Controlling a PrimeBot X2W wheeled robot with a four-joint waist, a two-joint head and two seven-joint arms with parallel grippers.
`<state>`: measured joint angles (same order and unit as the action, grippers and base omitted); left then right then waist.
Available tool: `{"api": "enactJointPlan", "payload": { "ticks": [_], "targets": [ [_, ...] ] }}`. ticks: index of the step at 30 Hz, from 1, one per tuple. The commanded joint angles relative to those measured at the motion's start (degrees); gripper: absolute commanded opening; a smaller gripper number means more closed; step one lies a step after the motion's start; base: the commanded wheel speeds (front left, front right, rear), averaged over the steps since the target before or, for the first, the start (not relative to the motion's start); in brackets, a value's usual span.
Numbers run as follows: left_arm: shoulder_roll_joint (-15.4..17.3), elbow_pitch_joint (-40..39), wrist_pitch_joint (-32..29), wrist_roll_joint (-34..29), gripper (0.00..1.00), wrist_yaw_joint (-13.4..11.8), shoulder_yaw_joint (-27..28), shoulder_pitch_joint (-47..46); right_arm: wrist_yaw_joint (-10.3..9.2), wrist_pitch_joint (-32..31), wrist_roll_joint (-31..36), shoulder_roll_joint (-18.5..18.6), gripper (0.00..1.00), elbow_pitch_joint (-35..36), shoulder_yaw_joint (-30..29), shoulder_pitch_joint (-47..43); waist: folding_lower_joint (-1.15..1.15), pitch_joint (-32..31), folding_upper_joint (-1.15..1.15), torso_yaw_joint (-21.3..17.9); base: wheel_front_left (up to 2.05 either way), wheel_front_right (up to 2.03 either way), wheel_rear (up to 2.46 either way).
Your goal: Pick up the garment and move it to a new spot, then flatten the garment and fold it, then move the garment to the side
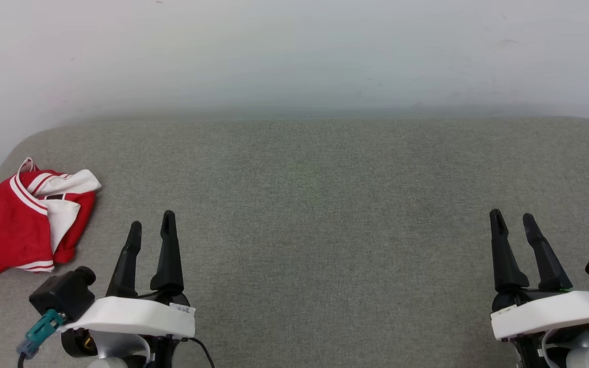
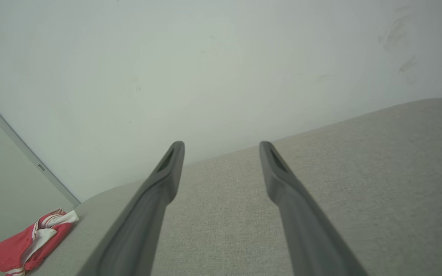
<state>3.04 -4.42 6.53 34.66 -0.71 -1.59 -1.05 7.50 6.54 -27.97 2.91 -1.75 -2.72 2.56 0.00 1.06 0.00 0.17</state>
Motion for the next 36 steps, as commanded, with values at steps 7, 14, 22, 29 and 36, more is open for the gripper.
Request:
{"api": "enactJointPlan", "payload": {
  "ticks": [7, 14, 22, 29, 36],
  "targets": [
    [3.74, -2.26, 1.55, -7.96, 1.0, -5.87, -6.72, 0.01, -0.01, 1.52, 7.62, -0.01, 1.0, 1.7, 0.73, -0.14, 0.0, -0.02, 0.0, 0.07, 0.0, 0.0, 0.0],
    [6.57, -0.56, 2.6, -11.24, 1.0, -12.07, -12.2, 0.07, -0.01, 2.61, 13.52, -0.01, 1.0, 1.76, 0.96, -0.68, 0.0, -0.11, 0.0, 0.1, 0.0, 0.0, 0.0],
    [5.98, 2.09, 3.77, -12.48, 1.0, -11.78, -12.13, 0.29, -0.02, 3.71, 18.84, -0.02, 1.0, 1.81, 1.06, -1.0, 0.0, -0.08, 0.0, 0.09, 0.0, 0.0, 0.0],
    [4.34, 3.19, 4.68, -14.83, 1.0, -10.66, -11.13, 0.98, -0.02, 4.71, 22.75, -0.02, 1.0, 2.06, 1.05, -1.01, 0.0, 0.17, 0.0, -0.01, 0.0, 0.0, 0.0],
    [3.96, 3.96, 5.44, -19.26, 1.0, -8.94, -10.83, 1.22, -0.02, 5.37, 26.7, -0.03, 1.0, 2.39, 1.01, -1.24, 0.0, 0.37, 0.0, -0.1, 0.0, 0.0, 0.0]
  ]
}}
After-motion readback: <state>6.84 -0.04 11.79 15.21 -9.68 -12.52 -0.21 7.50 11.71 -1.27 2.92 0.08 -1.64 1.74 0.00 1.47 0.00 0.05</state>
